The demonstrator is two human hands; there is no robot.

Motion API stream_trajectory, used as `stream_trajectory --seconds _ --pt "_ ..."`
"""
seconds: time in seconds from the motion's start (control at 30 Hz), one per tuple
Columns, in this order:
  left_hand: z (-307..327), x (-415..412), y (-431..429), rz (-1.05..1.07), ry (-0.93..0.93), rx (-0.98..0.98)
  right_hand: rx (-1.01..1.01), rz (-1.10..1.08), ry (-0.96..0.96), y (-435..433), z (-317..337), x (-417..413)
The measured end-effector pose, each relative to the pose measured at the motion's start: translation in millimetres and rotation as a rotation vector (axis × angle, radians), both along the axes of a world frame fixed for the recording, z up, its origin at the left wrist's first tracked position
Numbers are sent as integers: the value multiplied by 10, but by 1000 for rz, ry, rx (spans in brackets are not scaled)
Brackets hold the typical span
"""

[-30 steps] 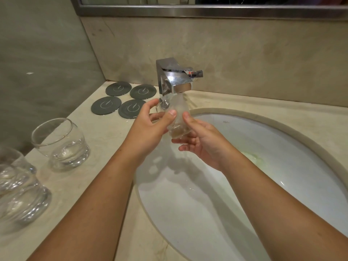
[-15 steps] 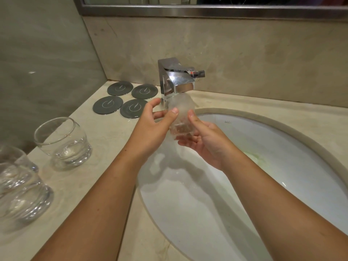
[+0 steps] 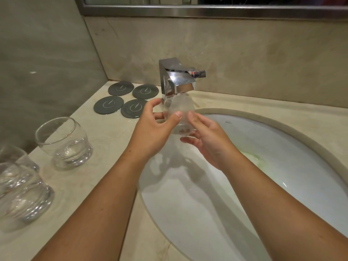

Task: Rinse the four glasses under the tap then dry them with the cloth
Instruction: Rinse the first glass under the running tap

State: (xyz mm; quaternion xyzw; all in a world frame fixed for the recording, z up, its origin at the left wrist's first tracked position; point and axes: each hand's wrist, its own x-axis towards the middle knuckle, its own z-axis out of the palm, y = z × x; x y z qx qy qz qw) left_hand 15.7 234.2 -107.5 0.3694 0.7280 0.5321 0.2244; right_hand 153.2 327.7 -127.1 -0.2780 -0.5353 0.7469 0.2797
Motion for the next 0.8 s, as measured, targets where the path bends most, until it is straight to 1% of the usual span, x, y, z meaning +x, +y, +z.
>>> stream_trajectory --seconds 0.2,0.43,0.57,0.67,0.8 --pt "35 63 -29 -17 35 -5 -1 22 -13 -8 17 -5" --pt "8 17 10 -56 -76 15 -52 -22 49 5 60 11" --pt "-21 29 7 -122 -104 1 -55 30 60 -4 60 14" --pt "-25 25 6 -97 -89 22 -38 71 25 -11 51 3" --pt "0 40 12 -34 -61 42 7 -5 -1 4 37 -16"
